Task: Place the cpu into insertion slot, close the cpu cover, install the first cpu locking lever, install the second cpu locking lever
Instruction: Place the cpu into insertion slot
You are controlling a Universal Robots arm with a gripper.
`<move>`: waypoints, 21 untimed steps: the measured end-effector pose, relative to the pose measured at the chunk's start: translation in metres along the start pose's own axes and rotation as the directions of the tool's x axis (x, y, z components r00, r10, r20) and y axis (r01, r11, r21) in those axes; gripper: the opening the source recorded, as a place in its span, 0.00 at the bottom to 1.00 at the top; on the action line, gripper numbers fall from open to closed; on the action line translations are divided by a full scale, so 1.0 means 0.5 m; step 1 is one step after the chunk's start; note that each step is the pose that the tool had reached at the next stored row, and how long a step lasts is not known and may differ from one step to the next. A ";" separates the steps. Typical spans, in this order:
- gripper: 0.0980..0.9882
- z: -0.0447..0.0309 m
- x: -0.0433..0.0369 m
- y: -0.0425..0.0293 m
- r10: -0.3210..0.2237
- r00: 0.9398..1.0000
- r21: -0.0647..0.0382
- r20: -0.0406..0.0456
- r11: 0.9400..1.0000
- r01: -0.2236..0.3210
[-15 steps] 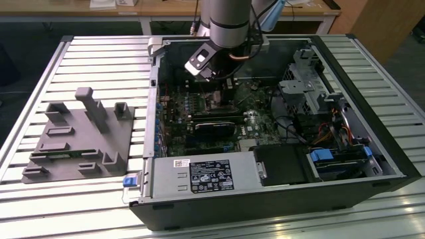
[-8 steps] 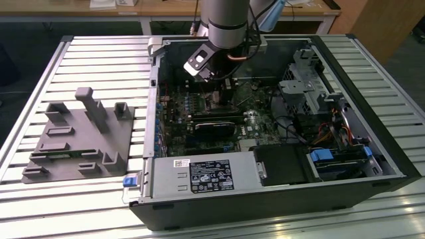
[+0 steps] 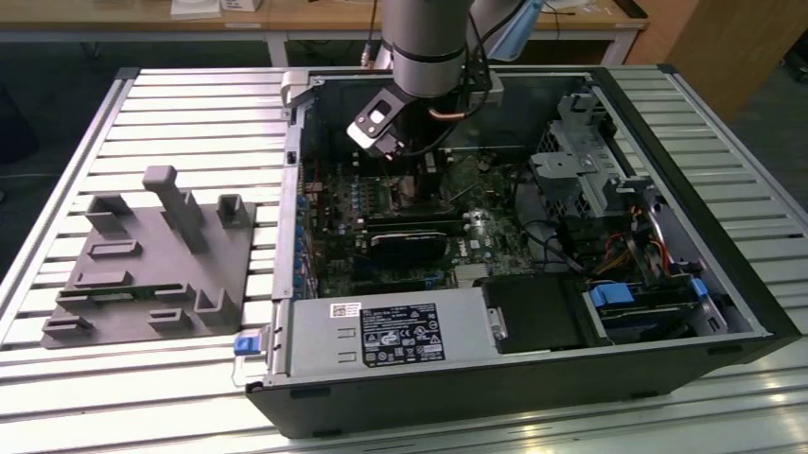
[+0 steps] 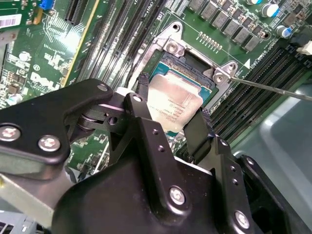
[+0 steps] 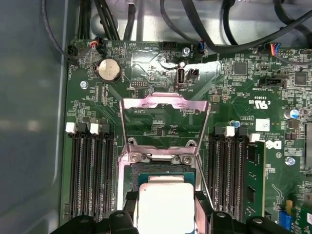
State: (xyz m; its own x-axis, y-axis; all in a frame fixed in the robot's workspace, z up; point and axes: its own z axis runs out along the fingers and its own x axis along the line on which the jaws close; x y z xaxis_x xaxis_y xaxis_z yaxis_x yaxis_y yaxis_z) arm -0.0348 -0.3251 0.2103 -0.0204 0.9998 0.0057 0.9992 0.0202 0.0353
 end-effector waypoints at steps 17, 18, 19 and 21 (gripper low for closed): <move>0.50 0.025 0.006 -0.002 0.032 1.000 -0.001 0.001 1.000 -0.032; 0.50 0.025 0.007 -0.002 0.032 0.999 0.000 0.002 0.999 -0.032; 0.50 0.027 0.008 -0.002 0.032 0.999 -0.001 0.002 0.999 -0.032; 0.50 0.029 0.009 -0.002 0.032 0.999 -0.001 0.002 0.999 -0.032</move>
State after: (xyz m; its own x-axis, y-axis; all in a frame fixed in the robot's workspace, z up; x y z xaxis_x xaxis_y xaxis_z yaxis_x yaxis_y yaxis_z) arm -0.0352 -0.3203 0.1956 0.0121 0.9999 0.0053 0.9993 -0.0122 0.0357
